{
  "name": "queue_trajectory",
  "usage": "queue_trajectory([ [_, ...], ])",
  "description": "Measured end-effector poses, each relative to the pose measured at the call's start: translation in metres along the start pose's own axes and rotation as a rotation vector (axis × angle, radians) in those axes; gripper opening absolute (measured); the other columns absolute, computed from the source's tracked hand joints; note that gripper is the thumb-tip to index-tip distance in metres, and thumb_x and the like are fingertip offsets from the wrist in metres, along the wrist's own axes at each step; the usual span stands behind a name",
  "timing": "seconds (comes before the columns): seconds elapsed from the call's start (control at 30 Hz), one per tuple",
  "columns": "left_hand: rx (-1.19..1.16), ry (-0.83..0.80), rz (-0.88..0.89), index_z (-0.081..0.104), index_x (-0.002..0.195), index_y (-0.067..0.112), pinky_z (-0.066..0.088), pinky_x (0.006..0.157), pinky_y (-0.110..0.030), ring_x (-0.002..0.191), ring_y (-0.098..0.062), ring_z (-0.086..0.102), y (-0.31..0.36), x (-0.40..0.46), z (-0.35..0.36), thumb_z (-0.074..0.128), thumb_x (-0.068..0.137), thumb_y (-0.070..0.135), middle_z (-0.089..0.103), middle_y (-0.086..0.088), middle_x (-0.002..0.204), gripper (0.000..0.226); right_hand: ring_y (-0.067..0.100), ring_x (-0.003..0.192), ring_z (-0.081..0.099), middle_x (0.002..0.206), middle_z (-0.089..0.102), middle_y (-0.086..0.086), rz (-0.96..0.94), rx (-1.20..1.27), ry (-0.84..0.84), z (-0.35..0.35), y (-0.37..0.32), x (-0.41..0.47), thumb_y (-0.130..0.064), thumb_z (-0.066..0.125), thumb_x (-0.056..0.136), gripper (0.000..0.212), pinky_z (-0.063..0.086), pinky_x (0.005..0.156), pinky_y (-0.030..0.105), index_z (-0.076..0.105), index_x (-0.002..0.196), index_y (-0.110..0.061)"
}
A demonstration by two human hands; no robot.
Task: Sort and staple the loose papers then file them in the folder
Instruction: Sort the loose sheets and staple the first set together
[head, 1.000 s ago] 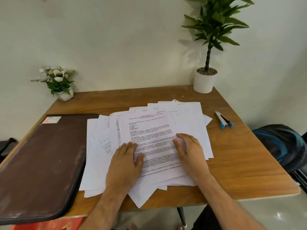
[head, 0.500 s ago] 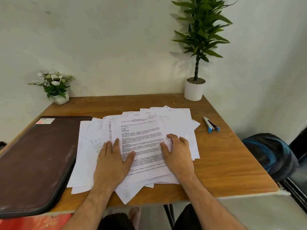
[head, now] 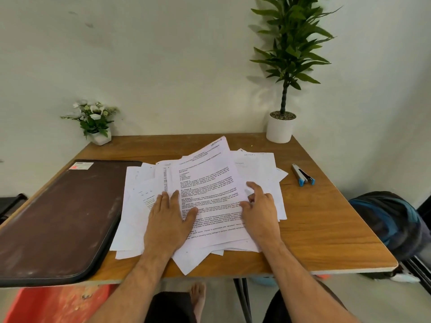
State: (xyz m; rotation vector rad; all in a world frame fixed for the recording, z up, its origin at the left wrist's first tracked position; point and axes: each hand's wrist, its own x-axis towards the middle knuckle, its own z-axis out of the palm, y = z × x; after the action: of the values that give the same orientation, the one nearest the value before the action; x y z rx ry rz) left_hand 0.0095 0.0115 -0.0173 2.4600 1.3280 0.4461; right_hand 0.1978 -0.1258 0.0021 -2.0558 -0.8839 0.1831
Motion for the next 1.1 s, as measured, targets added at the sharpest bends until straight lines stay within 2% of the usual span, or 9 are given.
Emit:
queue_trajectory([
  [0.23, -0.026, -0.002, -0.008, 0.016, 0.162, 0.021, 0.014, 0.127, -0.044, 0.157, -0.023, 0.01, -0.002, -0.002, 0.0, 0.024, 0.089, 0.081, 0.014, -0.003, 0.17, 0.095, 0.015, 0.113, 0.046, 0.119, 0.064, -0.007, 0.014, -0.105, 0.029, 0.004, 0.006, -0.004, -0.016, 0.05, 0.099, 0.035, 0.05, 0.099, 0.041, 0.06, 0.133, -0.018],
  [0.37, -0.225, 0.01, -0.092, 0.032, 0.157, 0.023, 0.032, 0.121, -0.049, 0.144, -0.024, 0.041, 0.008, 0.007, -0.01, 0.041, 0.095, 0.071, 0.04, 0.002, 0.16, 0.078, 0.018, 0.112, 0.045, 0.104, 0.06, -0.008, 0.062, -0.345, -0.01, -0.009, -0.008, 0.005, -0.023, 0.051, 0.095, 0.032, 0.026, 0.108, 0.048, 0.058, 0.126, -0.024],
  [0.47, -0.324, 0.053, -0.172, 0.039, 0.153, 0.026, 0.043, 0.113, -0.049, 0.134, -0.024, 0.053, 0.014, 0.021, -0.018, 0.055, 0.094, 0.064, 0.052, 0.004, 0.151, 0.071, 0.019, 0.119, 0.045, 0.099, 0.052, -0.009, 0.142, -0.474, -0.169, -0.025, -0.021, 0.018, -0.029, 0.061, 0.091, 0.043, 0.022, 0.107, 0.05, 0.051, 0.133, -0.031],
  [0.6, -0.234, 0.049, -0.213, 0.041, 0.151, 0.016, 0.041, 0.111, -0.048, 0.138, -0.03, 0.049, 0.024, 0.046, -0.022, 0.061, 0.094, 0.058, 0.052, -0.004, 0.151, 0.073, 0.016, 0.1, 0.059, 0.093, 0.061, -0.009, 0.169, -0.557, -0.213, -0.038, -0.02, 0.025, -0.034, 0.065, 0.088, 0.051, 0.04, 0.101, 0.045, 0.045, 0.134, -0.029],
  [0.67, -0.214, 0.045, -0.211, 0.047, 0.144, 0.013, 0.046, 0.106, -0.048, 0.13, -0.032, 0.053, 0.025, 0.056, -0.019, 0.063, 0.092, 0.059, 0.06, -0.006, 0.141, 0.071, 0.015, 0.084, 0.064, 0.088, 0.061, -0.007, 0.176, -0.532, -0.208, -0.037, -0.018, 0.022, -0.032, 0.065, 0.087, 0.048, 0.057, 0.08, 0.038, 0.045, 0.13, -0.024],
  [0.77, -0.139, 0.104, -0.185, 0.047, 0.144, 0.013, 0.042, 0.108, -0.048, 0.131, -0.03, 0.05, 0.02, 0.054, -0.007, 0.063, 0.088, 0.066, 0.06, -0.005, 0.14, 0.079, 0.019, 0.085, 0.064, 0.101, 0.059, -0.003, 0.127, -0.588, -0.165, -0.031, -0.02, 0.014, -0.03, 0.067, 0.087, 0.047, 0.057, 0.066, 0.033, 0.046, 0.128, -0.022],
  [0.87, -0.071, 0.166, -0.146, 0.039, 0.152, 0.018, 0.034, 0.116, -0.047, 0.139, -0.027, 0.045, 0.013, 0.051, 0.006, 0.059, 0.088, 0.068, 0.052, -0.003, 0.15, 0.084, 0.024, 0.099, 0.062, 0.124, 0.05, 0.003, 0.012, -0.58, -0.118, -0.02, -0.031, 0.016, -0.022, 0.068, 0.087, 0.052, 0.055, 0.069, 0.033, 0.045, 0.134, -0.021],
  [1.0, -0.09, 0.172, -0.1, 0.033, 0.156, 0.021, 0.028, 0.119, -0.047, 0.142, -0.026, 0.042, 0.012, 0.062, 0.008, 0.061, 0.089, 0.064, 0.048, -0.003, 0.153, 0.084, 0.027, 0.104, 0.061, 0.133, 0.04, 0.002, -0.117, -0.422, -0.155, 0.008, -0.056, 0.037, -0.005, 0.064, 0.083, 0.059, 0.057, 0.085, 0.039, 0.048, 0.137, -0.023],
  [1.1, -0.078, 0.139, -0.051, 0.022, 0.159, 0.018, 0.02, 0.123, -0.044, 0.152, -0.024, 0.028, 0.015, 0.06, 0.012, 0.058, 0.091, 0.066, 0.034, -0.002, 0.163, 0.09, 0.03, 0.116, 0.059, 0.147, 0.032, 0.001, -0.2, -0.32, -0.235, 0.036, -0.071, 0.055, -0.008, 0.062, 0.087, 0.064, 0.053, 0.096, 0.043, 0.043, 0.145, -0.024],
])
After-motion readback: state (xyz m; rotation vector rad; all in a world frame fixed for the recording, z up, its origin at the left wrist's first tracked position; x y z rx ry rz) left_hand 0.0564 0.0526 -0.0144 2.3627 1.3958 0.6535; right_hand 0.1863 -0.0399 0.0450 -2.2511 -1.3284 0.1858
